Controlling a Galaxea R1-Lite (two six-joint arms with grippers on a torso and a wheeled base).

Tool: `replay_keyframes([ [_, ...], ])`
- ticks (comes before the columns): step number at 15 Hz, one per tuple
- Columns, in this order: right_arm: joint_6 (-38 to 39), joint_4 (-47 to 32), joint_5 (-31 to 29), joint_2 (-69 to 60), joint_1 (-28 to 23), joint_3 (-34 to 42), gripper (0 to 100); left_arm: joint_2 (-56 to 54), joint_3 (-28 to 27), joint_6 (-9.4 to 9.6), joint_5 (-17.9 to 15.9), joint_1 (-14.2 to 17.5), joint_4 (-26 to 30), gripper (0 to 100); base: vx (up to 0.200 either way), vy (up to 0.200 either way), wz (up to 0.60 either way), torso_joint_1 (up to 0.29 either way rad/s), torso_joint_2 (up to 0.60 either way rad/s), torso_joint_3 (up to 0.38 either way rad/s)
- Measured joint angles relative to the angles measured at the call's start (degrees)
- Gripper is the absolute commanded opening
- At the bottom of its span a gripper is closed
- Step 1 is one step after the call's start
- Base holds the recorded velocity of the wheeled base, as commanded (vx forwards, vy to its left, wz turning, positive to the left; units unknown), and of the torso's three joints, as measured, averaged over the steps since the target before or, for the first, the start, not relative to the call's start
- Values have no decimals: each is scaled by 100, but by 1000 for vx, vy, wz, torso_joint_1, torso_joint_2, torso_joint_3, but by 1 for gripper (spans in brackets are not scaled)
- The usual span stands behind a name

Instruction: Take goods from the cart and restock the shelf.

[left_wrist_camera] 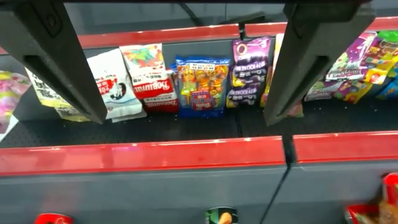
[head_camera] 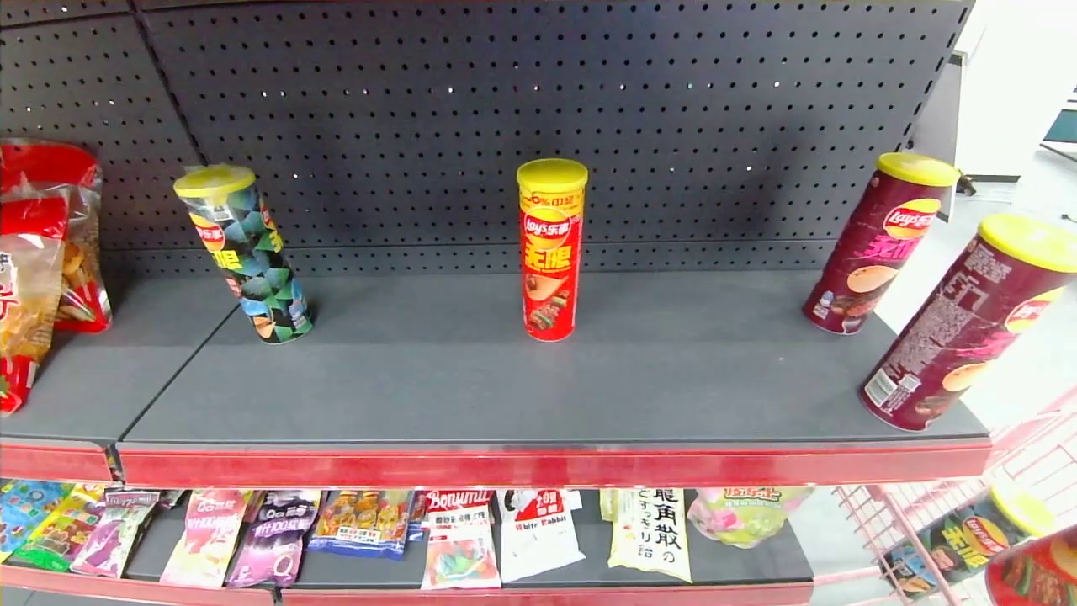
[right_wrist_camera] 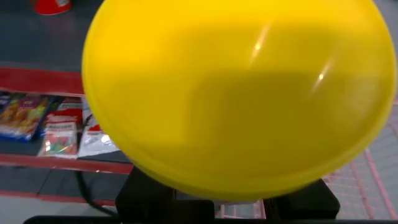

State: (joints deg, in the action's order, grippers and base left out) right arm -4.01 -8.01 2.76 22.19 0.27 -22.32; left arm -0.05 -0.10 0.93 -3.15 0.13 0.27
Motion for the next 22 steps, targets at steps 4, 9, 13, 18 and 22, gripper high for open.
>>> replay_keyframes([
  [4,10,-48,868,-345,94,295,0,0,0,5,-2,5,-9,100,200,0,0,-6,0,7],
  [9,0,-33,903,-485,133,378,0,0,0,-39,0,2,-2,100,0,0,0,0,0,0],
  [13,2,-35,901,-612,544,494,0,26,-1,-13,-5,-6,-2,100,0,0,0,0,0,0],
  [18,13,-4,879,-524,1047,457,0,572,-924,-205,-618,-115,-95,100,0,0,0,0,0,0],
  [22,16,16,884,-375,1070,472,0,2766,-2686,-102,-1924,-508,-243,100,0,0,0,0,0,0],
])
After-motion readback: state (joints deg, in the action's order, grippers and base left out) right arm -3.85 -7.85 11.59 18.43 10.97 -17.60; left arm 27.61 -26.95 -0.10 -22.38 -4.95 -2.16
